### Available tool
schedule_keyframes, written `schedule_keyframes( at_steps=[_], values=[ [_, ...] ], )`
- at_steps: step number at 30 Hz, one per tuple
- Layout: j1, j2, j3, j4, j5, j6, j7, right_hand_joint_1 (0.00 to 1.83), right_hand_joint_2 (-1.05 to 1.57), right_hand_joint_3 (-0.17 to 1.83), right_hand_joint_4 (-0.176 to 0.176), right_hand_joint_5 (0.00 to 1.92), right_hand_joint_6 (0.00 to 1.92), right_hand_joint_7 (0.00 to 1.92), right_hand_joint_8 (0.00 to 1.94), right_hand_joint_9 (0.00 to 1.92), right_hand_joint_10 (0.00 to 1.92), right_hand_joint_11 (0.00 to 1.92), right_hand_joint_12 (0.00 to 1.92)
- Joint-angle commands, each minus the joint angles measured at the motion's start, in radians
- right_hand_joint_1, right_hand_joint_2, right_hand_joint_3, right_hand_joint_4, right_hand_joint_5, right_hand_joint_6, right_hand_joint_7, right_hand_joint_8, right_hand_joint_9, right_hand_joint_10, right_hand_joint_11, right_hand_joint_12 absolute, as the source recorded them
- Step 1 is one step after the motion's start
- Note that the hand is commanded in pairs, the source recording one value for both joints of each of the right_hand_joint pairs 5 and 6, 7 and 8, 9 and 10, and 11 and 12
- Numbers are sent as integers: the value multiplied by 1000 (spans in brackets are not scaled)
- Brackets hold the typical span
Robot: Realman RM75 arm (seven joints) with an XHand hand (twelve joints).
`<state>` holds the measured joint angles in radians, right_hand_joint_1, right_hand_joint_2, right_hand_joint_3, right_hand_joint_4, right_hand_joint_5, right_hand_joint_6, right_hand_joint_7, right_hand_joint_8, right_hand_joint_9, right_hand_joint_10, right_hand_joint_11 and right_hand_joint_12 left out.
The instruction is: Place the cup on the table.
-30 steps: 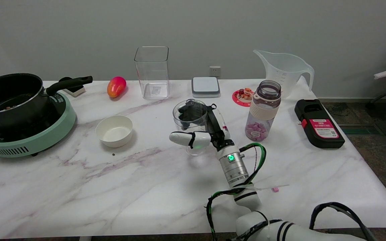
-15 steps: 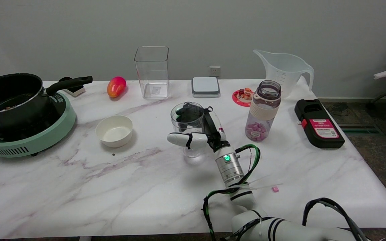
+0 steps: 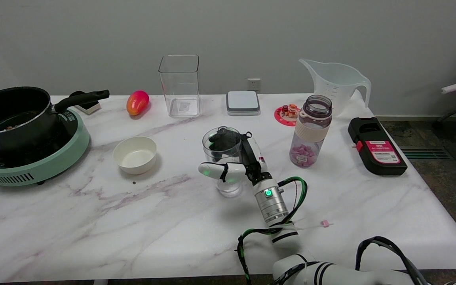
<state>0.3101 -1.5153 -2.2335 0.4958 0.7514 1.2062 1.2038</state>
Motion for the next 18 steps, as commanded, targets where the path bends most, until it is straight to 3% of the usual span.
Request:
schedule_keyframes(
  at_steps=[1, 5, 8, 13, 18],
  values=[
    [-18, -15, 2, -44, -12, 30, 18, 1087, 1571, 255, 0, 1710, 1710, 1697, 1697, 1595, 1595, 1419, 1419],
    [-21, -15, 2, -43, -12, 34, 18, 1055, 1571, 306, 0, 1655, 1655, 1671, 1671, 1570, 1570, 1409, 1409],
    [-21, -15, 1, -43, -12, 36, 18, 1206, 1119, 637, 0, 1304, 1304, 1523, 1523, 1414, 1414, 1328, 1328],
    [-24, -15, -1, -44, -13, 36, 18, 1265, 833, 608, 0, 1051, 1051, 1343, 1343, 1194, 1194, 1127, 1127],
    [-28, -15, -1, -43, -13, 36, 18, 1295, 686, 724, 0, 1001, 1001, 1283, 1283, 1069, 1069, 992, 992]
  ],
)
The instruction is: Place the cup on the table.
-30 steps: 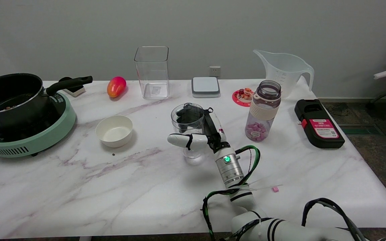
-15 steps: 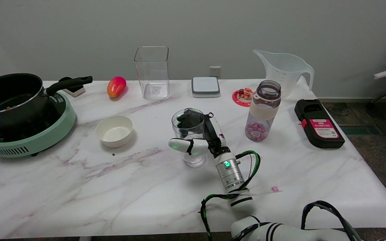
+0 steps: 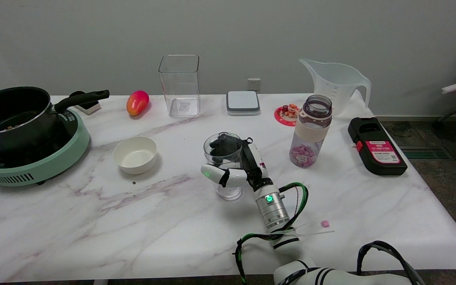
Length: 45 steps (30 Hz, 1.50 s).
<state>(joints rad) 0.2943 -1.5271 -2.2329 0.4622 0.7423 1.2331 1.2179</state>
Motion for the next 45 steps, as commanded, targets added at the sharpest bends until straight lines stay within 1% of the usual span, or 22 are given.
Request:
schedule_keyframes(
  at_steps=[1, 2, 4, 5, 6, 8, 9, 10, 11, 12, 13, 15, 16, 19, 24, 33, 35, 36, 37, 38, 40, 45],
  values=[
    [-12, -4, -2, -9, -4, 10, 4, 1300, 642, 759, 0, 993, 993, 1276, 1276, 1053, 1053, 969, 969],
    [-14, -4, -2, -8, -4, 10, 3, 1304, 593, 801, 0, 986, 986, 1270, 1270, 1035, 1035, 942, 942],
    [-15, -4, -2, -8, -5, 10, 1, 1309, 422, 947, 0, 964, 964, 1248, 1248, 961, 961, 848, 848],
    [-15, -4, -1, -7, -6, 10, -1, 1299, 257, 1073, 0, 936, 936, 1210, 1210, 858, 858, 811, 811],
    [-15, -4, 0, -6, -8, 10, -1, 1282, 82, 1171, 0, 897, 897, 1140, 1140, 758, 758, 805, 805],
    [-16, -2, 2, -8, -15, 10, 0, 1254, -183, 1262, 0, 816, 816, 954, 954, 655, 655, 779, 779],
    [-16, 0, 2, -8, -15, 10, 0, 1240, -311, 1289, 0, 761, 761, 836, 836, 603, 603, 761, 761],
    [-16, 1, 2, -7, -15, 10, 0, 1228, -434, 1297, 0, 585, 585, 727, 727, 537, 537, 722, 722],
    [-16, 3, 2, -5, -15, 10, 0, 1220, -504, 1293, 0, 460, 460, 668, 668, 491, 491, 697, 697],
    [-16, 5, 2, -4, -15, 10, 0, 1210, -554, 1246, 0, 373, 373, 599, 599, 447, 447, 648, 648],
    [-16, 6, 2, -3, -15, 10, 1, 1198, -589, 1185, 0, 326, 326, 537, 537, 409, 409, 612, 612],
    [-16, 9, 2, 0, -15, 10, 3, 1188, -624, 1144, 0, 278, 278, 459, 459, 367, 367, 570, 570],
    [-16, 10, 2, 1, -15, 10, 3, 1181, -635, 1084, 0, 256, 256, 426, 426, 345, 345, 552, 552],
    [-16, 16, 2, 8, -15, 10, 3, 1167, -678, 994, 0, 185, 185, 349, 349, 300, 300, 502, 502],
    [-17, 44, 2, 36, -15, -1, 3, 1160, -700, 967, 0, 123, 123, 298, 298, 269, 269, 457, 457],
    [-60, 152, 5, 179, -13, -70, 3, 1158, -726, 997, 0, 59, 59, 258, 258, 212, 212, 398, 398],
    [-77, 176, 10, 202, -7, -73, 3, 1148, -760, 1032, 0, 56, 56, 253, 253, 190, 190, 367, 367],
    [-85, 186, 16, 211, -7, -74, 3, 1131, -760, 914, 0, 46, 46, 250, 250, 175, 175, 343, 343],
    [-93, 195, 21, 221, -7, -75, 3, 1120, -756, 847, 0, 27, 27, 248, 248, 168, 168, 329, 329],
    [-104, 203, 29, 233, -6, -76, 3, 1118, -751, 820, 0, 22, 22, 248, 248, 167, 167, 326, 326],
    [-127, 223, 51, 263, -5, -86, 4, 1109, -748, 796, 0, 42, 42, 256, 256, 167, 167, 319, 319],
    [-197, 258, 113, 328, -4, -97, 4, 1108, -715, 795, 0, 215, 215, 280, 280, 177, 177, 313, 313]
  ],
)
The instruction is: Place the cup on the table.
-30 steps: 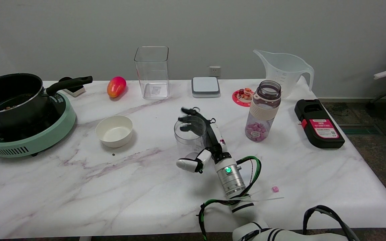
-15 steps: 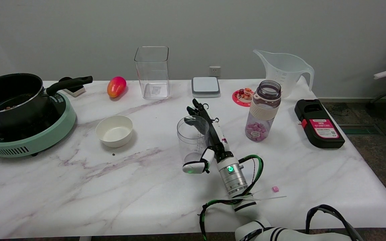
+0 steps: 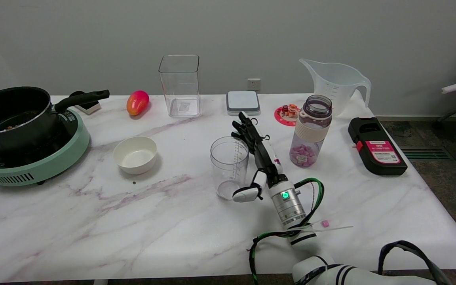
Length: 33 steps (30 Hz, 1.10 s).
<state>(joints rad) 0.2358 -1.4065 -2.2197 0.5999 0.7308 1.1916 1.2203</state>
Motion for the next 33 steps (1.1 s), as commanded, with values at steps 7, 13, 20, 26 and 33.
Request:
schedule_keyframes(
  at_steps=[7, 13, 20, 26, 33],
  values=[
    [-203, 150, 137, 230, 7, -31, 2, 1119, -575, 880, 0, 927, 927, 321, 321, 238, 238, 330, 330],
    [-249, 154, 161, 241, 17, 19, 2, 1121, -536, 923, 0, 1112, 1112, 410, 410, 320, 320, 348, 348],
    [-280, 213, 108, 310, 41, 39, 51, 1127, -515, 903, 0, 1055, 1055, 515, 515, 531, 531, 447, 447],
    [-320, 208, 108, 324, 42, 70, 51, 1142, -418, 925, 0, 935, 935, 688, 688, 724, 724, 485, 485],
    [-396, 201, 116, 367, 66, 87, 37, 1145, -359, 973, 0, 920, 920, 777, 777, 790, 790, 506, 506]
  ],
)
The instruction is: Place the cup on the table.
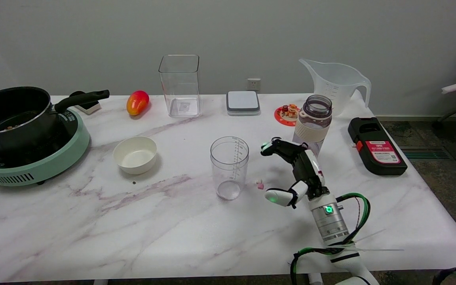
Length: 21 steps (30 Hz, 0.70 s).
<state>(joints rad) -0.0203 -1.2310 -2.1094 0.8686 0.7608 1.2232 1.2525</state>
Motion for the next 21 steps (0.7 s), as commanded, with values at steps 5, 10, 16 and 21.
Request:
schedule_keyframes(
  at_steps=[5, 10, 16, 21],
  values=[
    [-221, 28, 19, 143, 156, 151, -70, 1157, -294, 921, 0, 925, 925, 934, 934, 992, 992, 596, 596],
    [-303, 49, 80, 192, 253, 238, -154, 1180, -298, 1004, 0, 919, 919, 1095, 1095, 1166, 1166, 722, 722],
    [-340, 79, 169, 344, 291, 345, -273, 1194, -250, 1012, 0, 931, 931, 1165, 1165, 1225, 1225, 831, 831],
    [-311, 93, 224, 410, 342, 331, -339, 1208, -114, 1028, 0, 955, 955, 1206, 1206, 1274, 1274, 986, 986]
  ],
)
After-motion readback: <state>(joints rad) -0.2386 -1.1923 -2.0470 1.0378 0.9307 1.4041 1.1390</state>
